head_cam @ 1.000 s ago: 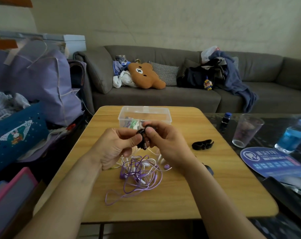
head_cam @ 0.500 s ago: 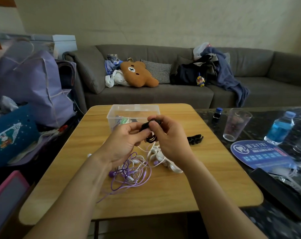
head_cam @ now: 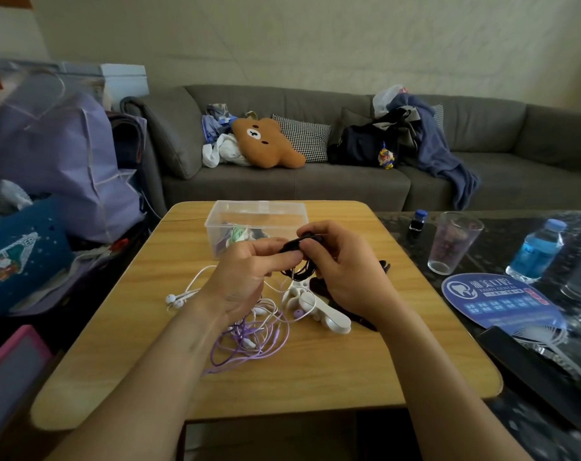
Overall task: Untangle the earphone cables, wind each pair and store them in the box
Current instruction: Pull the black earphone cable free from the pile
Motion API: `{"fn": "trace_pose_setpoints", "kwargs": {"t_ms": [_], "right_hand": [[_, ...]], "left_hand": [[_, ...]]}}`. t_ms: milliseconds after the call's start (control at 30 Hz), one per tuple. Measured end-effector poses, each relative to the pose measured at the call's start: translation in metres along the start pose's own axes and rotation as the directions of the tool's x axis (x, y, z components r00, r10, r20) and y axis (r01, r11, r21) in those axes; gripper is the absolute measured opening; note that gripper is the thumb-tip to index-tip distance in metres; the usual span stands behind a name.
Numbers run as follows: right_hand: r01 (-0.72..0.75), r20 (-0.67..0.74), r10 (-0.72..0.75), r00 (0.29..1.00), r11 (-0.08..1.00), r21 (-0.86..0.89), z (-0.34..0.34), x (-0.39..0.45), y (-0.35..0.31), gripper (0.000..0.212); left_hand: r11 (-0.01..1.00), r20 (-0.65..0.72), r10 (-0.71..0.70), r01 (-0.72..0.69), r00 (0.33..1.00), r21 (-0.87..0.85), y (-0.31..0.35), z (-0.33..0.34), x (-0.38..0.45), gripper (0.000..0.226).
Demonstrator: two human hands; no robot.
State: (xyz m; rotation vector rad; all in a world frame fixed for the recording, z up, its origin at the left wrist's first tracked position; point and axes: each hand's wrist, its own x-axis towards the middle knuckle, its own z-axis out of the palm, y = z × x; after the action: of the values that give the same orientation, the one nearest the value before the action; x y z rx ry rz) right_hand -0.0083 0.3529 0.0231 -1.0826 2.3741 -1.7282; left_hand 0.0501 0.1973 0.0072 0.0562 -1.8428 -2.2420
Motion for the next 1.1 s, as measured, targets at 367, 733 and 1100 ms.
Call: {"fn": "trace_pose_setpoints", "kwargs": {"t_ms": [367,733,1100], "right_hand": [[-0.042,0.116,0.095,0.989,0.919,-0.393,-0.014,-0.006,0.014,0.021],[-0.077,0.052,0.134,0.99,0.801,-0.594,-0.023,-0.004,0.028,0.013],[-0.542,-0.156,0.528,0.835,0.838,-0.068,-0.046,0.014,0.055,0.022]], "left_hand": [[0.53,0.039,0.195,-0.138,0.98,0.837,-0.005,0.013,-0.002,0.019],[0.333,0.239,0.373,-0.369,0.897,0.868,-0.021,0.045,0.009,0.049],[-0.039,0.46,-0.172,-0.472,0.871,0.881,-0.042,0.015,0.026,0.058]]}}
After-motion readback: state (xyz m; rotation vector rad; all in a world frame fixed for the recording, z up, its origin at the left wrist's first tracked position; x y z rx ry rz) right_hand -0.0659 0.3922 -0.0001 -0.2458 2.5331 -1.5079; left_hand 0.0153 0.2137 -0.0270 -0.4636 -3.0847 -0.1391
